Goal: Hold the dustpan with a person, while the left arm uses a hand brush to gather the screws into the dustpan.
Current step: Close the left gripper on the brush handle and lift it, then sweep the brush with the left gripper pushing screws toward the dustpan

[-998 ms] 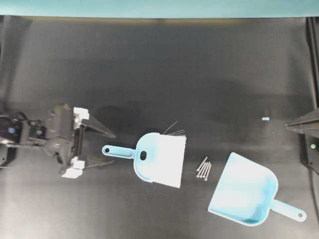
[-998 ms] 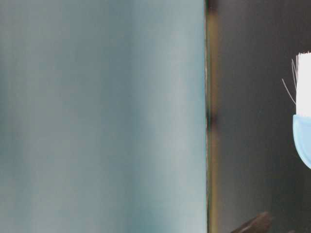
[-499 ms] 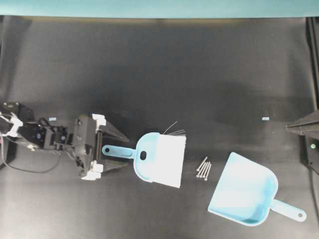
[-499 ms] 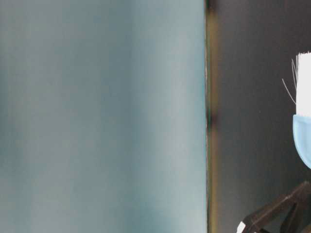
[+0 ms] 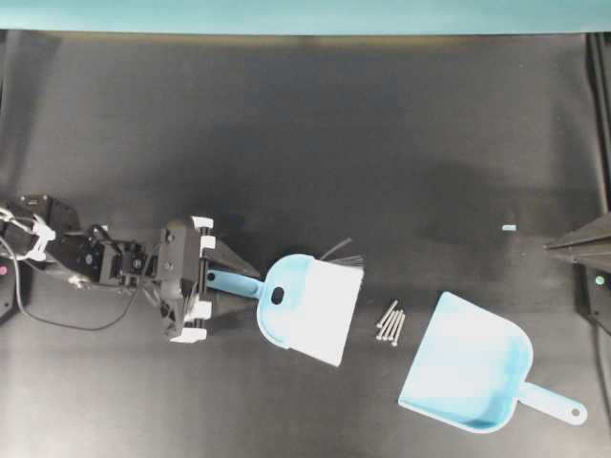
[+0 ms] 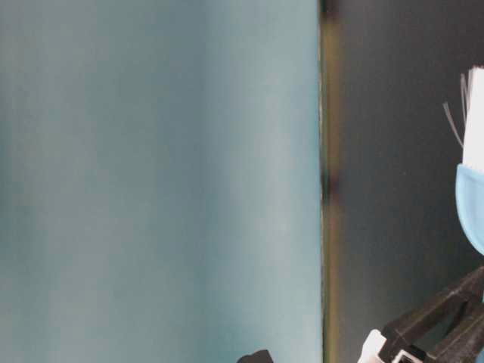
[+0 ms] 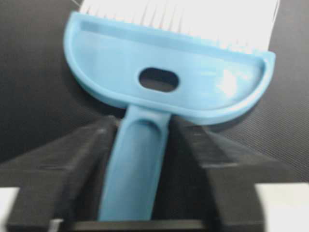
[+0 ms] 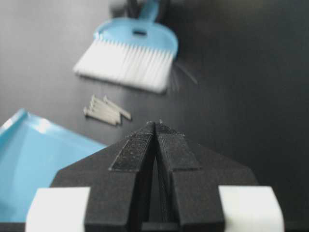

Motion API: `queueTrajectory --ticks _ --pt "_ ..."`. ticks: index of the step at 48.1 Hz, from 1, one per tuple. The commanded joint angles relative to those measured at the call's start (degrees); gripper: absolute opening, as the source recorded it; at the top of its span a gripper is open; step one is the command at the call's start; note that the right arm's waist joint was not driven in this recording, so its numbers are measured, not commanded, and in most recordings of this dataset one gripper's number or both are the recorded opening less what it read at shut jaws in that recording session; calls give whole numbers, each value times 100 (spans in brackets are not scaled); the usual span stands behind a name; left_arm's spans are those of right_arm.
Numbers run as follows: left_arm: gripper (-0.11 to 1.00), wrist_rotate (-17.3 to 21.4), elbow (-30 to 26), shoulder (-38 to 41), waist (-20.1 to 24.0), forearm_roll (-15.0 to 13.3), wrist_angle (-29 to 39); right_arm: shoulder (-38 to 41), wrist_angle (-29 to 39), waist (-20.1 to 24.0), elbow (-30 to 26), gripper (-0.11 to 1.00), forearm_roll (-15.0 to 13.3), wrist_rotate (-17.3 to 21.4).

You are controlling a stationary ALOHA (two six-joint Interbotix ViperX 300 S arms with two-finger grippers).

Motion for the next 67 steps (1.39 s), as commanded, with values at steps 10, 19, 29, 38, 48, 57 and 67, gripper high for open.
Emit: queueTrajectory --ticks 10,19,29,38,48,57,67 --pt "34 44 -35 -193 -79 26 422 -176 97 0 -26 -1 -35 -44" --pt "33 88 -536 -800 -79 26 1960 -325 255 0 -35 -1 -35 -44" --pt "33 835 -1459 -1494 -9 35 4228 -457 826 0 -105 -1 -44 -35" --pt "33 1441 -2162 -1872 220 35 5651 -475 809 0 -105 -1 -44 -26" --pt "33 1960 -3015 -2013 378 35 7515 -475 809 0 -105 -1 -35 -26" --pt "33 2259 -3902 -1793 378 35 9668 -475 809 0 -105 -1 -44 -35" --pt "33 2522 -4746 -1415 378 79 10635 -483 809 0 -105 -1 -44 -26"
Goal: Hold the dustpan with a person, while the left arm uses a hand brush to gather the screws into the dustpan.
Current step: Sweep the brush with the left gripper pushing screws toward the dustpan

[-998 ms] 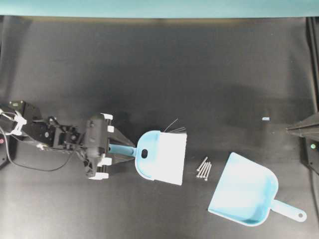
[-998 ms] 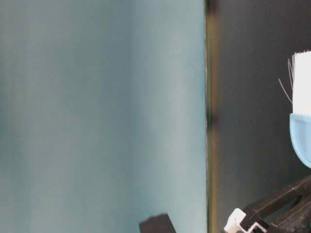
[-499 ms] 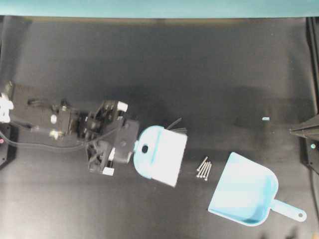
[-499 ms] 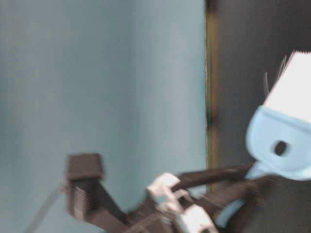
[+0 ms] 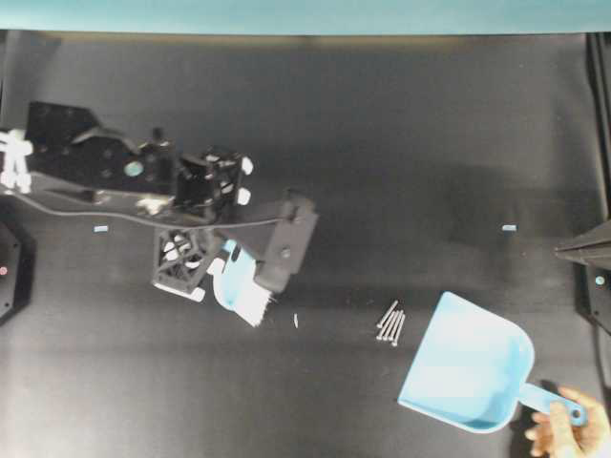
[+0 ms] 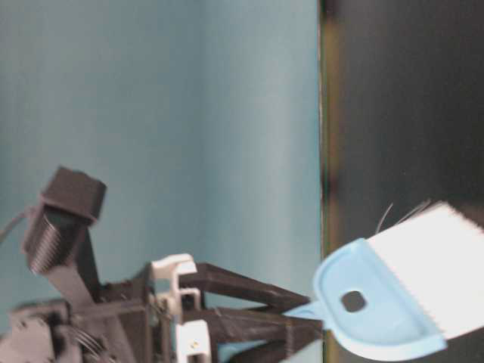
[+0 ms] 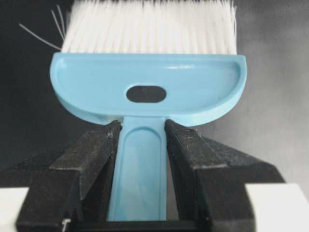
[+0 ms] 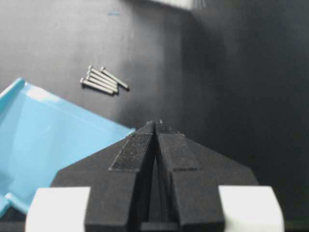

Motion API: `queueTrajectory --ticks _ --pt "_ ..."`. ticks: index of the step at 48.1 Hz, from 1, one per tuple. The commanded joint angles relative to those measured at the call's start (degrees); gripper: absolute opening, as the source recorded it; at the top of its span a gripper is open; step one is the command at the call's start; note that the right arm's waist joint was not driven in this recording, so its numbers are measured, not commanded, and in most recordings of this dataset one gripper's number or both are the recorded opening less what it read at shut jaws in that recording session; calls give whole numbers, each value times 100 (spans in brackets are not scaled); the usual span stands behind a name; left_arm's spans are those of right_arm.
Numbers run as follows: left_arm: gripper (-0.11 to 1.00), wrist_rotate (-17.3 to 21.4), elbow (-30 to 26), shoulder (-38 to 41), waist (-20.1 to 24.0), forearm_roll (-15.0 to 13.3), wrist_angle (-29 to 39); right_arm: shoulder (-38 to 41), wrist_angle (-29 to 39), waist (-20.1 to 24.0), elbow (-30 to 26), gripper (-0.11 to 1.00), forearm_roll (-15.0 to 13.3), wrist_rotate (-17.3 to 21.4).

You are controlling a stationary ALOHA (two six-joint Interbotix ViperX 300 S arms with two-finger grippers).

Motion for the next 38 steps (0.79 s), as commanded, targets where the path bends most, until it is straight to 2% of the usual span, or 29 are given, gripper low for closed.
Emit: queueTrajectory --ticks 1,4,9,21,38 --pt "33 167 -457 70 -9 26 325 26 -26 0 -97 -1 -18 -18" --pt "33 308 -712 211 -9 26 483 35 -26 0 -97 -1 -9 -18" --pt "33 325 -1055 492 -44 26 624 26 -26 0 -97 -1 -18 -18" --pt "33 378 -1389 1301 -316 26 598 26 -26 0 -97 -1 -18 -18" --pt "33 369 -1556 1608 -404 26 -255 18 -26 0 -97 -1 -18 -18"
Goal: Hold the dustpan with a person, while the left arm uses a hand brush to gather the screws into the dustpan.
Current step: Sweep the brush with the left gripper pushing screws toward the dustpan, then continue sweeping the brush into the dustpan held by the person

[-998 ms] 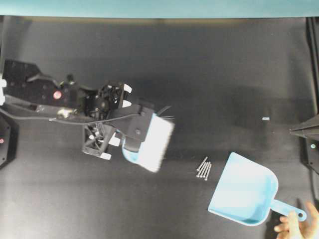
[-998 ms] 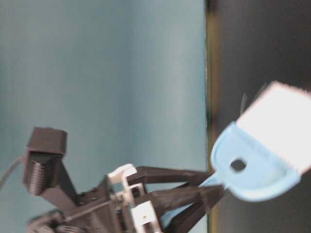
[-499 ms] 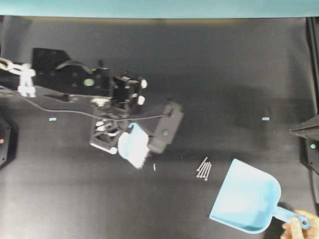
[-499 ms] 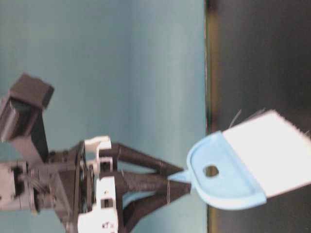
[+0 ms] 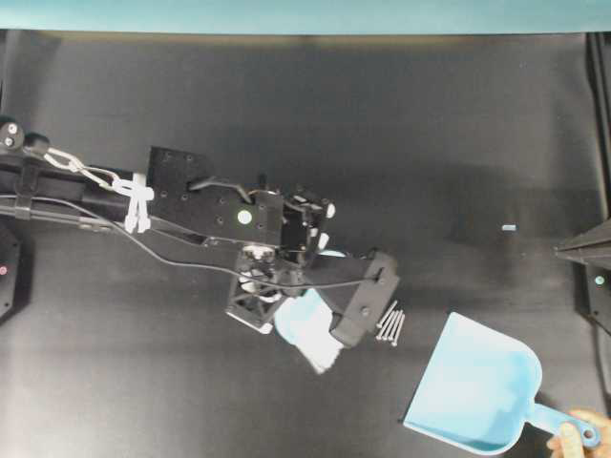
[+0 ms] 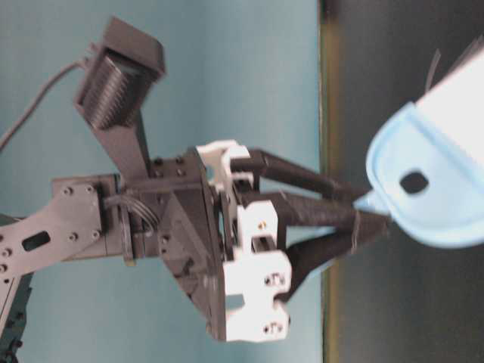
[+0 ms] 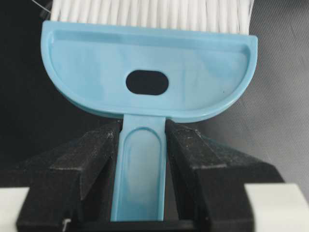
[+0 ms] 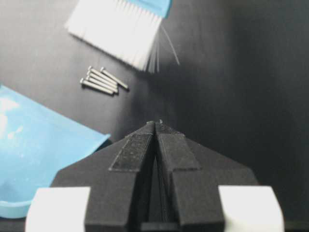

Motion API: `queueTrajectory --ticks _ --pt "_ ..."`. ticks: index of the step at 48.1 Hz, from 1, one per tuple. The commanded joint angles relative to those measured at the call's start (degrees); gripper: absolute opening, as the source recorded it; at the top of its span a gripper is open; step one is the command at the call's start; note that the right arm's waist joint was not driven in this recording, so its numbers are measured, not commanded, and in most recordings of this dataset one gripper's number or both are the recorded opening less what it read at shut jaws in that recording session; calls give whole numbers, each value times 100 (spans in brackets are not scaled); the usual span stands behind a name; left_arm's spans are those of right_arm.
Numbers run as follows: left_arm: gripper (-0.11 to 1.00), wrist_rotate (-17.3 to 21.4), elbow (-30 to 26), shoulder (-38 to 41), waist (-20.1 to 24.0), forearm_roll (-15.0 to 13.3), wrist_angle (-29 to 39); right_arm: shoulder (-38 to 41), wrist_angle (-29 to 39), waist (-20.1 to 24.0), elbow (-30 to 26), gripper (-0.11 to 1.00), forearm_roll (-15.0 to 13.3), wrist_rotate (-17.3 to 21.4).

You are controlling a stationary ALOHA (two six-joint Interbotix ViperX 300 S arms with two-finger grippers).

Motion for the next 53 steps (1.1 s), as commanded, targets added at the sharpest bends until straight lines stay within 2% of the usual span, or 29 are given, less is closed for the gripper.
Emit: queueTrajectory --ticks 1,20,38,53 --pt "33 -18 -123 62 26 9 -114 35 -26 0 -79 -1 -18 -18" --pt "33 70 -545 527 132 9 -290 26 -26 0 -88 -1 -18 -18" --pt "33 114 -1169 1125 -211 9 -809 26 -26 0 -88 -1 -18 -18" --pt "33 272 -1485 1274 -448 9 -1178 26 -26 0 -88 -1 -9 -18"
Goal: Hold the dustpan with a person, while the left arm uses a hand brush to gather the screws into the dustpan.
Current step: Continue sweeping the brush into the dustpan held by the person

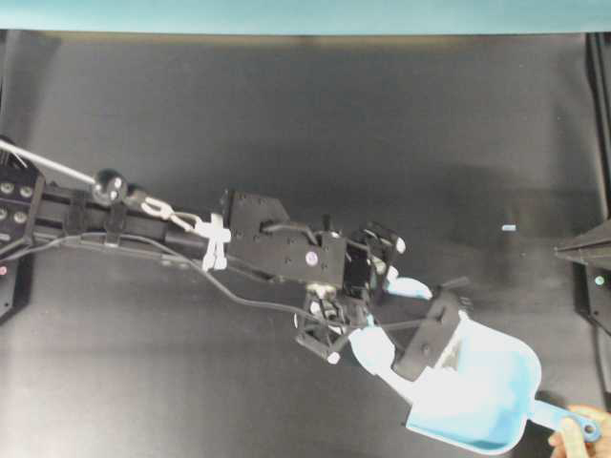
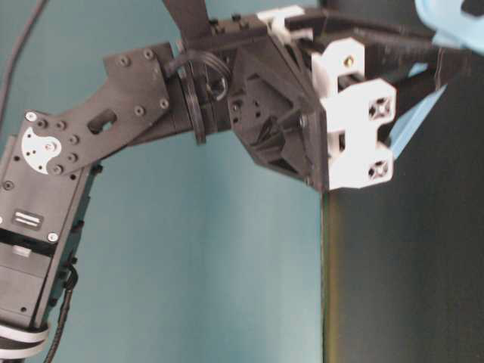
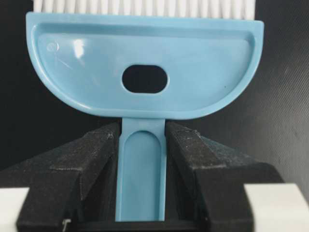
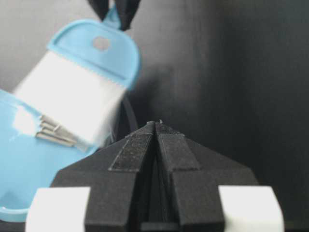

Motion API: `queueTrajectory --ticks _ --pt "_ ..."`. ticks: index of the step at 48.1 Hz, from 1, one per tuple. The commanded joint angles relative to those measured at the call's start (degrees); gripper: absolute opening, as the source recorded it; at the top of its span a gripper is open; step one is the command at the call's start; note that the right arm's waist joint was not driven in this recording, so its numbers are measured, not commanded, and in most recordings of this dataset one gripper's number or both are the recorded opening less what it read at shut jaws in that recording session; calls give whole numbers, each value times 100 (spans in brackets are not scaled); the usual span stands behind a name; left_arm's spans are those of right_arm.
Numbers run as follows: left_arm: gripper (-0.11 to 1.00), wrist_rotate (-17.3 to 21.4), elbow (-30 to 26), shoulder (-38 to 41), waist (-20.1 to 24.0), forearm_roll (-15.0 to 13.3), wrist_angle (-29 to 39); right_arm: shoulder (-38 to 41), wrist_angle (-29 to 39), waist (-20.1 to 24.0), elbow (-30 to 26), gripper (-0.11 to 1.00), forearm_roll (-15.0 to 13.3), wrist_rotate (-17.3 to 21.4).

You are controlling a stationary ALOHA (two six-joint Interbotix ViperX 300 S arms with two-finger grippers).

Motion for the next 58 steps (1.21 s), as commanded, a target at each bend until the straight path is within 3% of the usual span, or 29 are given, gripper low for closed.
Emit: queueTrajectory --ticks 1,13,22,31,45,58 --pt "33 26 -185 0 -88 -9 -193 26 -18 0 -97 -1 -18 -18" --pt "33 35 -712 352 -79 -9 -448 26 -18 0 -88 -1 -18 -18" --pt "33 -35 -1169 563 -18 -9 -1301 26 -18 0 -97 -1 -18 -18" --pt "33 -105 -1116 360 114 -9 -1406 26 -18 0 -97 -1 -18 -18" --pt "33 -272 -246 -826 229 -9 -1424 26 -18 0 -97 -1 -18 -18" --pt "33 -677 1415 -2197 246 -9 -1828 26 -26 0 -97 -1 -9 -18"
